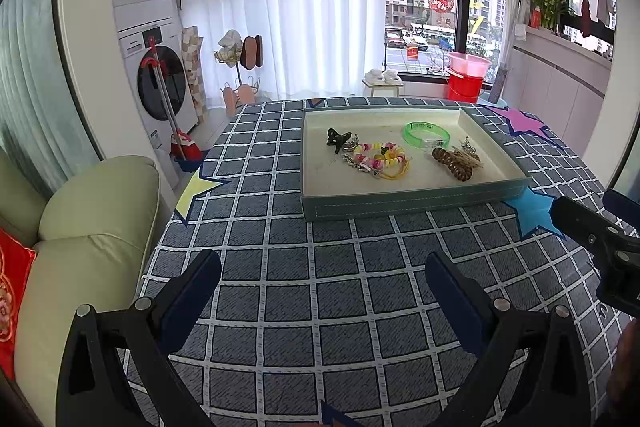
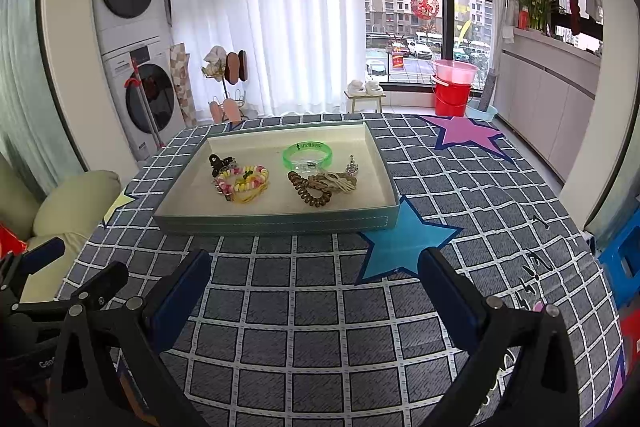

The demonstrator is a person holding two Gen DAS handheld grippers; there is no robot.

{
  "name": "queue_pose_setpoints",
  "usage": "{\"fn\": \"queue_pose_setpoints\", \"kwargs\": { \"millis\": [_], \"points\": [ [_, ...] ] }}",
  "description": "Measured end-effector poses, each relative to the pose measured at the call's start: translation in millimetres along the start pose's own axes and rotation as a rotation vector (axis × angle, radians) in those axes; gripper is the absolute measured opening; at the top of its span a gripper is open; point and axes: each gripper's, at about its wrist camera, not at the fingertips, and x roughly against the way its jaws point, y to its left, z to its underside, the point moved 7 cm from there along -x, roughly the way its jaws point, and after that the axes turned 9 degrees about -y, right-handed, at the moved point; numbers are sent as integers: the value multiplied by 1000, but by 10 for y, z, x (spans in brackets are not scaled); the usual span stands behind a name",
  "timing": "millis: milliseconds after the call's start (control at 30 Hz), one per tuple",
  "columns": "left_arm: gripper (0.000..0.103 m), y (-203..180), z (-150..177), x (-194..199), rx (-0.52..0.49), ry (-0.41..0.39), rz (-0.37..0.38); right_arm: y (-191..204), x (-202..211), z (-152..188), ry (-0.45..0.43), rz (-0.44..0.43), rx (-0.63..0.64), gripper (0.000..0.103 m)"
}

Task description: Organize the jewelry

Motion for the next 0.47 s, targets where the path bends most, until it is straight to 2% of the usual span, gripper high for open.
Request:
{"fn": "queue_pose_setpoints", "kwargs": {
  "millis": [467],
  "points": [
    [103, -14, 0, 15, 3, -9, 16, 18, -4, 34, 7, -3, 0, 103]
  ]
}}
